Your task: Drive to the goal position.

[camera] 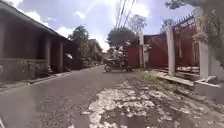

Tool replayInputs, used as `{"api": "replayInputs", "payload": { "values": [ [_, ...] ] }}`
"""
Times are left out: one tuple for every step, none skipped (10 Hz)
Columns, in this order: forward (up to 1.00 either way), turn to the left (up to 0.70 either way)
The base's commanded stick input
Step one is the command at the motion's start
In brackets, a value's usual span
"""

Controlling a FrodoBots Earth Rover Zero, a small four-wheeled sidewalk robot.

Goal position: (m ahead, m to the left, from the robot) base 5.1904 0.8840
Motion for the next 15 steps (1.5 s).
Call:
{"api": "replayInputs", "payload": {
  "values": [
    [0.7,0.0],
    [0.7,0.0],
    [0.7,0.0],
    [0.7,0.0],
    [0.7,0.0],
    [0.7,0.0],
    [0.7,0.0],
    [0.7,0.0],
    [0.7,0.0],
    [0.7,0.0],
    [0.7,0.0],
    [0.7,0.0],
    [0.7,0.0],
    [0.7,0.0],
    [0.7,0.0]
  ]
}}
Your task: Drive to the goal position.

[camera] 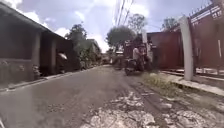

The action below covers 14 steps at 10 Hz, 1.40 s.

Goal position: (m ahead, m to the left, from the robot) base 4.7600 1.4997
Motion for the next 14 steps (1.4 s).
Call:
{"api": "replayInputs", "payload": {
  "values": [
    [0.7,0.0],
    [0.7,0.0],
    [0.7,0.0],
    [0.7,0.0],
    [0.7,0.0],
    [0.7,0.0],
    [0.7,0.0],
    [0.7,0.0],
    [0.7,0.0],
    [0.7,0.0],
    [0.7,0.0],
    [0.7,0.0],
    [0.7,0.0],
    [0.7,0.0]
  ]
}}
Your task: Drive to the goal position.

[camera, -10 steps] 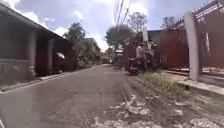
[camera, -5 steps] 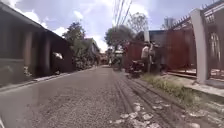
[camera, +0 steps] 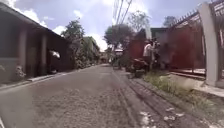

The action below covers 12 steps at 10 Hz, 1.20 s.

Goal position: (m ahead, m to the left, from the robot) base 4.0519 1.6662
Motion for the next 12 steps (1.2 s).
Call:
{"api": "replayInputs", "payload": {
  "values": [
    [0.7,0.0],
    [0.7,0.0],
    [0.7,0.0],
    [0.7,0.0],
    [0.7,0.0],
    [0.7,0.0],
    [0.7,0.0],
    [0.7,0.0],
    [0.7,0.0],
    [0.7,0.0],
    [0.7,0.0],
    [0.7,0.0]
  ]
}}
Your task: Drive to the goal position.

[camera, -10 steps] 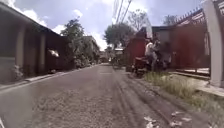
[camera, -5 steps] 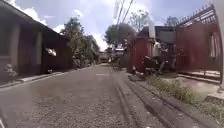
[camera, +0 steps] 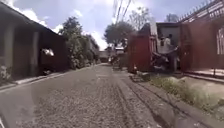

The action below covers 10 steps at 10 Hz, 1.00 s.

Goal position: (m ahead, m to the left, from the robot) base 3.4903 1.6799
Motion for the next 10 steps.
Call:
{"api": "replayInputs", "payload": {
  "values": [
    [0.7,0.0],
    [0.7,0.0],
    [0.7,0.0],
    [0.7,0.0],
    [0.7,0.0],
    [0.7,0.0],
    [0.7,0.0],
    [0.7,0.0],
    [0.7,0.0],
    [0.7,0.01]
  ]
}}
